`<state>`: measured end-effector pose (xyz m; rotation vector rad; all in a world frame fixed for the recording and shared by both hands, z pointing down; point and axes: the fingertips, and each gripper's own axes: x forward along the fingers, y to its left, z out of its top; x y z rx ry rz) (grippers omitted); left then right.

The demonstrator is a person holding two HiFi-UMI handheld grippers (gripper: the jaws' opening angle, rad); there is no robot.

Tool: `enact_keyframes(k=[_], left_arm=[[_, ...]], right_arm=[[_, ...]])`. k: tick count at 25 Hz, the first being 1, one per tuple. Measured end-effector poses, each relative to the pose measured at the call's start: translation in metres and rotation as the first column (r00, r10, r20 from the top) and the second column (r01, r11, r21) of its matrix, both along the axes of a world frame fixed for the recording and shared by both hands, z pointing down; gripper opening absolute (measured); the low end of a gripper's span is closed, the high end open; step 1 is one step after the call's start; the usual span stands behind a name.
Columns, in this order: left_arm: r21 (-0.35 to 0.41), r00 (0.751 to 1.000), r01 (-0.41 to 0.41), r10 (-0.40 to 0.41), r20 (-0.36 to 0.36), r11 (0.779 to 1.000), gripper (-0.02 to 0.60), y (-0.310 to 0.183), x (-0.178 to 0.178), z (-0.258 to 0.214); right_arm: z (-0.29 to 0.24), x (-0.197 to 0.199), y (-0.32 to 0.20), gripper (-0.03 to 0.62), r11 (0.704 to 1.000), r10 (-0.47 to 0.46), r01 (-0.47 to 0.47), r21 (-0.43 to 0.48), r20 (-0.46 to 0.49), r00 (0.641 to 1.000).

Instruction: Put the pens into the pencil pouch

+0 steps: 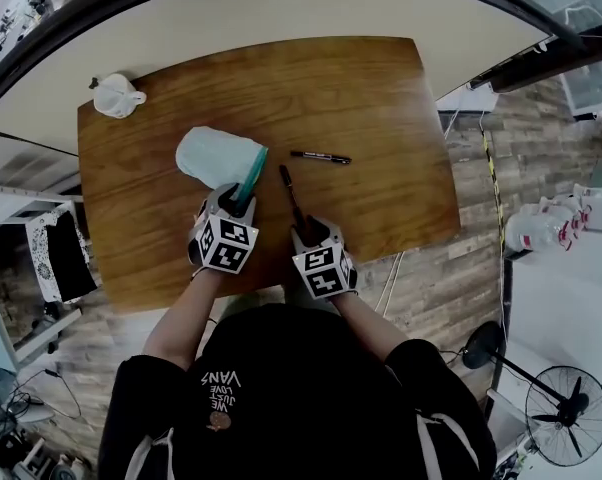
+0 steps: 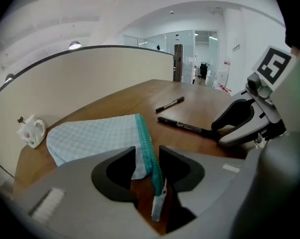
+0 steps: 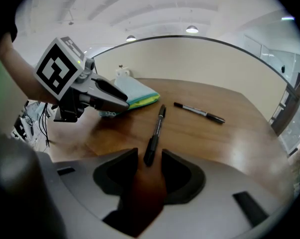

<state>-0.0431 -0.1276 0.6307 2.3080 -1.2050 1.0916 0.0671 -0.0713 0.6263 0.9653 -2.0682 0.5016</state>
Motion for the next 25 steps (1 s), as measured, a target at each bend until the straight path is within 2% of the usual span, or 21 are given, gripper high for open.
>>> enact_keyframes(k=[2, 4, 10, 18, 25], left_arm=[[-0.001, 1.0, 0.004, -0.004, 0.006, 1.0, 0.152, -0.001, -0.002, 0.001], [-0.002, 1.0, 0.01, -0.01, 0.011, 1.0, 0.126, -0.001, -0.003, 0.002], [0.003, 0.999, 0.028, -0.028, -0.022, 1.0, 0.037, -0.002, -0.008, -0.005], [0.037, 0.992, 0.063, -0.059, -0.111, 0.997, 0.031, -0.004, -0.015, -0.025], [0.064, 0.988, 0.043, -0.033, -0.154, 0.997, 0.031, 0.001, -0.017, -0.037]], right_arm=[[0.0, 0.001, 0.0, 0.154, 1.0, 0.004, -0.004, 0.0, -0.001, 1.0], [0.0, 0.002, -0.001, 0.074, 1.0, 0.012, -0.012, 0.002, 0.003, 1.0], [-0.001, 0.002, -0.001, 0.069, 1.0, 0.025, -0.025, 0.006, 0.008, 1.0], [-0.013, -0.002, 0.003, 0.063, 0.999, 0.024, -0.025, 0.033, 0.032, 0.999], [-0.038, -0.005, 0.013, 0.061, 0.997, 0.055, -0.061, 0.04, 0.131, 0.99]])
